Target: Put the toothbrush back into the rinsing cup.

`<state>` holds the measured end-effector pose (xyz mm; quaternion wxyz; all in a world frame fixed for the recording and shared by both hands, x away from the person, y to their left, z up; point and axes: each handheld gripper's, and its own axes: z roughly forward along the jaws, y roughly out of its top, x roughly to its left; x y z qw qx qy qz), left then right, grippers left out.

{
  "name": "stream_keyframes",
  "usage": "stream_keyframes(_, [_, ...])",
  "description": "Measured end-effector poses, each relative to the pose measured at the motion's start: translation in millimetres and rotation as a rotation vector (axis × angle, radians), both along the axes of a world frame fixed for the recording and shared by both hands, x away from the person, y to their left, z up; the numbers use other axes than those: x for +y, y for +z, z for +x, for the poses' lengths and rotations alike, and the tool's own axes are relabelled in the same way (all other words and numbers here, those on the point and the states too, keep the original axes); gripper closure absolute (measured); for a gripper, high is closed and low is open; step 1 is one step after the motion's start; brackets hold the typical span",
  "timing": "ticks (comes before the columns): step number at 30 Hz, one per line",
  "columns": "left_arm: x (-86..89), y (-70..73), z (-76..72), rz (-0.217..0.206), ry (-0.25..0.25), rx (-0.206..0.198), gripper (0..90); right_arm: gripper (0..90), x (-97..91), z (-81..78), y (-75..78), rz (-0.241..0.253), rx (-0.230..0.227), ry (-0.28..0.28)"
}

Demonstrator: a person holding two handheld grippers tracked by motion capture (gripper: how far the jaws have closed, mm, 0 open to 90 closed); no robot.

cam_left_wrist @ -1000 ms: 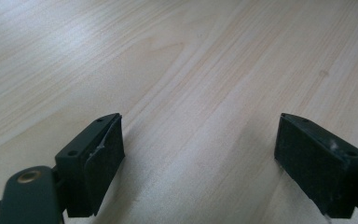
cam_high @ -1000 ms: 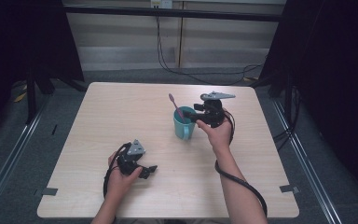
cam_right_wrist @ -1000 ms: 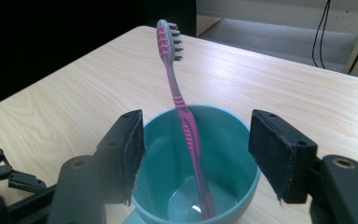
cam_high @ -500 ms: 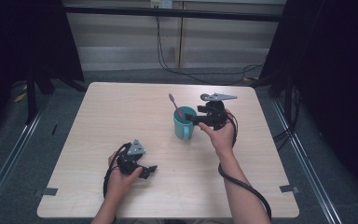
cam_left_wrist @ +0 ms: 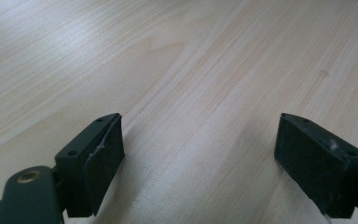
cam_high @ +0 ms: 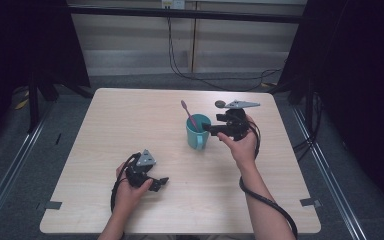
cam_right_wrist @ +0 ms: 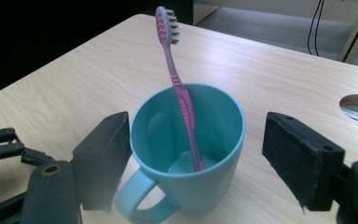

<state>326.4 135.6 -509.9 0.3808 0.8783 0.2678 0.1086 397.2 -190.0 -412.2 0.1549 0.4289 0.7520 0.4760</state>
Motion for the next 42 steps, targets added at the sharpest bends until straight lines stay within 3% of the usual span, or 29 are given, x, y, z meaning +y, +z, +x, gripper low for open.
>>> stream_keyframes(11, [-0.1, 0.0, 0.2, 0.0, -0.002, -0.001, 15.4, 16.9, -8.1, -8.5, -0.1, 0.004, 0.01, 0.0])
stream_keyframes(24, [-0.1, -0.1, 0.2, -0.003, -0.002, 0.0, 15.4, 16.8, -24.3, -20.7, -3.3, 0.007, 0.034, -0.011])
stream_keyframes(42, [-0.1, 0.0, 0.1, -0.001, -0.001, -0.001, 15.4, 16.9, -34.4, -34.4, -10.1, -0.012, 0.058, 0.015])
